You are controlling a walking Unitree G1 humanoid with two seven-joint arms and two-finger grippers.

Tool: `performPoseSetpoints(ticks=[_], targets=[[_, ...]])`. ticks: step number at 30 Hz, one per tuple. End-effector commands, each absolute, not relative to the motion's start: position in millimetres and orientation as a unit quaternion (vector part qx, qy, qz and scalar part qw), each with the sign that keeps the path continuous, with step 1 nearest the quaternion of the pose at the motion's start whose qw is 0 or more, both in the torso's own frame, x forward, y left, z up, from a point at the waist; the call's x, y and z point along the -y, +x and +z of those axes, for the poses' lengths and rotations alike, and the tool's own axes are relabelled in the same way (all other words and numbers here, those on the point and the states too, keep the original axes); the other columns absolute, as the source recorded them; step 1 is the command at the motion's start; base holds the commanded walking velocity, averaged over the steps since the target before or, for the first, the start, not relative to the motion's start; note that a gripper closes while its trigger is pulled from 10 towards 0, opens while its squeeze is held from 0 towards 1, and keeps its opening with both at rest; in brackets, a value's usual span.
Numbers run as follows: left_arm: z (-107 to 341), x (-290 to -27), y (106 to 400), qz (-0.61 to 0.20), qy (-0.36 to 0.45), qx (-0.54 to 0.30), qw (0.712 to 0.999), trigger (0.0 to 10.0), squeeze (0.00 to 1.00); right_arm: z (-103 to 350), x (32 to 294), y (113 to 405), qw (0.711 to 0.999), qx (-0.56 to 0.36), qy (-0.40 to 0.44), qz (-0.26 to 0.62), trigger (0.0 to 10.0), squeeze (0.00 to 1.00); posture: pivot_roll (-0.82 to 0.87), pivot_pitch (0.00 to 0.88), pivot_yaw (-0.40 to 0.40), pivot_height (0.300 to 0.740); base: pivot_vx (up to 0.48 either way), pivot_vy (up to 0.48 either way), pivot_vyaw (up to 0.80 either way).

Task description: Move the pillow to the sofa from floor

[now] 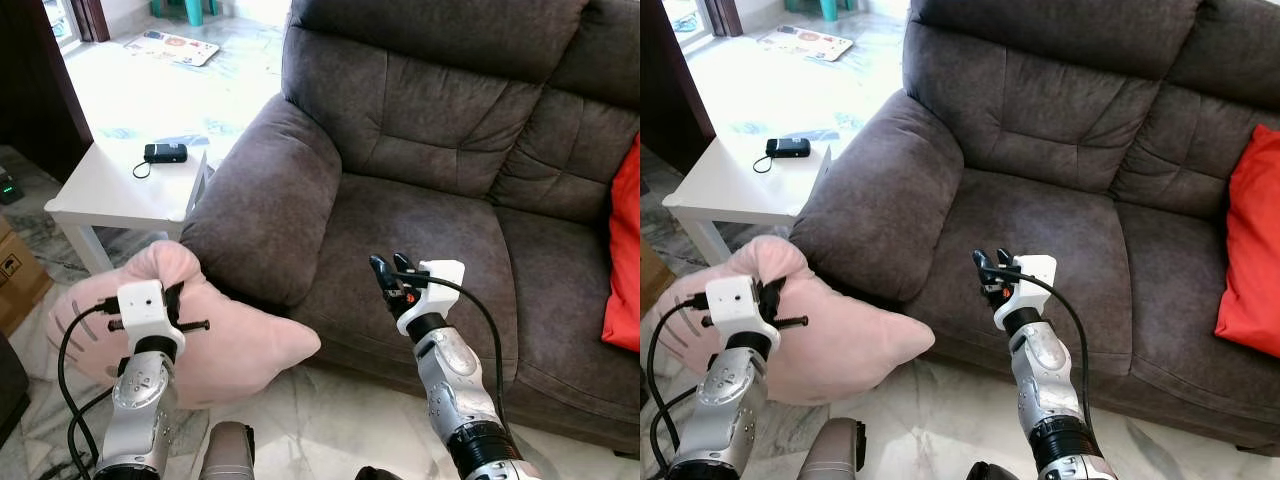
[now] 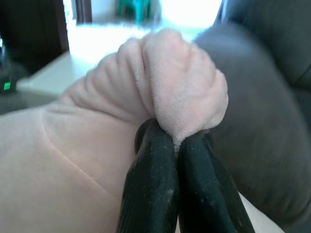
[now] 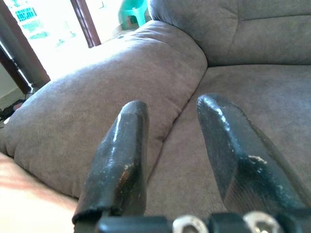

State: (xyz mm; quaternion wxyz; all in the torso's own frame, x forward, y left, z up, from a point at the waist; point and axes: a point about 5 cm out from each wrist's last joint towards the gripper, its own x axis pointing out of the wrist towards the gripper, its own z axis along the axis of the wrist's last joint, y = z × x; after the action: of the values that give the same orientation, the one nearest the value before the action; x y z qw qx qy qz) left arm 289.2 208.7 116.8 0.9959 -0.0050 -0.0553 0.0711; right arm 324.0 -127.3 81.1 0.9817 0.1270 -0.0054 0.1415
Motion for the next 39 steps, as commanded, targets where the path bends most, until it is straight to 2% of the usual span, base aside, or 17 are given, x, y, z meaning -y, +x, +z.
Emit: performPoseSetpoints(ticks=[1, 9, 12, 17, 23, 39], targets=[[150, -200, 290, 0.046, 0.008, 0.124, 0.991, 10.0, 0.0, 82, 133, 326, 0.983, 0.008, 0.13, 0.133, 10.0, 0.0, 0.19, 0.003, -0.163, 0.654, 0.0, 0.0, 0.0], [175, -199, 290, 0.043, 0.007, 0.155, 0.987, 10.0, 0.0, 83, 130, 328, 0.982, 0.008, 0.132, 0.137, 10.0, 0.0, 0.2, 0.0, -0.167, 0.654, 0.0, 0.0, 0.0], [174, -197, 291, 0.042, 0.007, 0.151, 0.988, 10.0, 0.0, 84, 129, 328, 0.982, 0.01, 0.132, 0.138, 10.0, 0.0, 0.2, 0.0, -0.166, 0.654, 0.0, 0.0, 0.0], [164, -181, 293, 0.01, 0.045, 0.138, 0.989, 10.0, 0.0, 84, 132, 328, 0.982, 0.012, 0.128, 0.135, 10.0, 0.0, 0.2, 0.0, -0.167, 0.654, 0.0, 0.0, 0.0], [159, -175, 297, 0.008, 0.039, 0.13, 0.991, 10.0, 0.0, 86, 133, 328, 0.983, 0.017, 0.126, 0.132, 10.0, 0.0, 0.19, 0.0, -0.165, 0.654, 0.0, 0.0, 0.0], [163, -177, 298, 0.009, 0.048, 0.136, 0.989, 10.0, 0.0, 85, 131, 327, 0.983, 0.018, 0.129, 0.131, 10.0, 0.0, 0.19, 0.0, -0.161, 0.654, 0.0, 0.0, 0.0]])
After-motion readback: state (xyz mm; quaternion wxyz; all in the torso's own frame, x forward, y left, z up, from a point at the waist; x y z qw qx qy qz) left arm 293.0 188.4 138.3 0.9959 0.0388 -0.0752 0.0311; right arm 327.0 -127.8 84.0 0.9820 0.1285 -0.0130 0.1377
